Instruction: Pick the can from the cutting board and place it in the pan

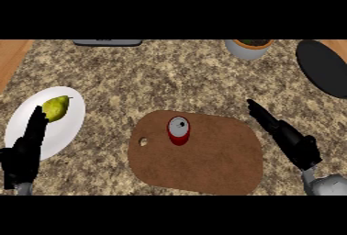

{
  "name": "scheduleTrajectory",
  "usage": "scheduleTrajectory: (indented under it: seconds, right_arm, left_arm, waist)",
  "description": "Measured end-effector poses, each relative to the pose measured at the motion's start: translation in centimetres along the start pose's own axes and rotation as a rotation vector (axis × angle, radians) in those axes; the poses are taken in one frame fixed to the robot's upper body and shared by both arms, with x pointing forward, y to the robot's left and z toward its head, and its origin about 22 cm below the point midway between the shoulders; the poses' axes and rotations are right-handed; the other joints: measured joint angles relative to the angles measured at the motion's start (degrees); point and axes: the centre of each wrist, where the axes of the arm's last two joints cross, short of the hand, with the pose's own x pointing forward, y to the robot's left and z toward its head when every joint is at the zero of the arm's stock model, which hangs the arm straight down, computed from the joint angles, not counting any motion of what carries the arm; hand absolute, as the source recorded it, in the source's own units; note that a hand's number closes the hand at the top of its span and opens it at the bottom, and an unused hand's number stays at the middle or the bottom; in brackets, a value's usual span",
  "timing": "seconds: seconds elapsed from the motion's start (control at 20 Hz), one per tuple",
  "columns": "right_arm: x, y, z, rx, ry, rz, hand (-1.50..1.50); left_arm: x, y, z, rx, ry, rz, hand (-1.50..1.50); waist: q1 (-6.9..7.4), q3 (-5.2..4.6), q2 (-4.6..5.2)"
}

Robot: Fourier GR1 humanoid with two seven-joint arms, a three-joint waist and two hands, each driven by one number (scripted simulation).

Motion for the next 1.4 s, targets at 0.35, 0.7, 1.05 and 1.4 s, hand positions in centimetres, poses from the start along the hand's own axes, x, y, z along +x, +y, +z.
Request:
scheduleTrajectory:
  seconds: [0.35, 0.7, 1.05, 1.4]
  right_arm:
    - [9.6, 4.0, -6.0, 0.233, -0.313, 0.325, 1.5]
    - [14.8, 8.5, -10.0, 0.159, -0.68, 0.606, -1.5]
    - [15.9, 12.9, -12.4, 0.351, -0.599, 1.008, -1.5]
    - [17.8, 18.5, -12.9, 0.449, -0.317, 1.534, -1.5]
  left_arm:
    - [2.6, -6.5, 0.6, -0.297, 0.008, 0.168, 0.0]
    - [5.0, -11.1, 1.4, -0.525, 0.062, 0.315, 0.0]
    - [5.5, -11.7, 1.1, -0.539, 0.102, 0.348, 0.0]
    - [5.9, -11.6, 1.0, -0.549, 0.122, 0.348, 0.0]
  waist:
    - [2.0, -1.1, -1.88]
    - [1.87, -0.7, -1.2]
    - [0.24, -0.78, -1.87]
    - [-0.41, -0.85, -2.53]
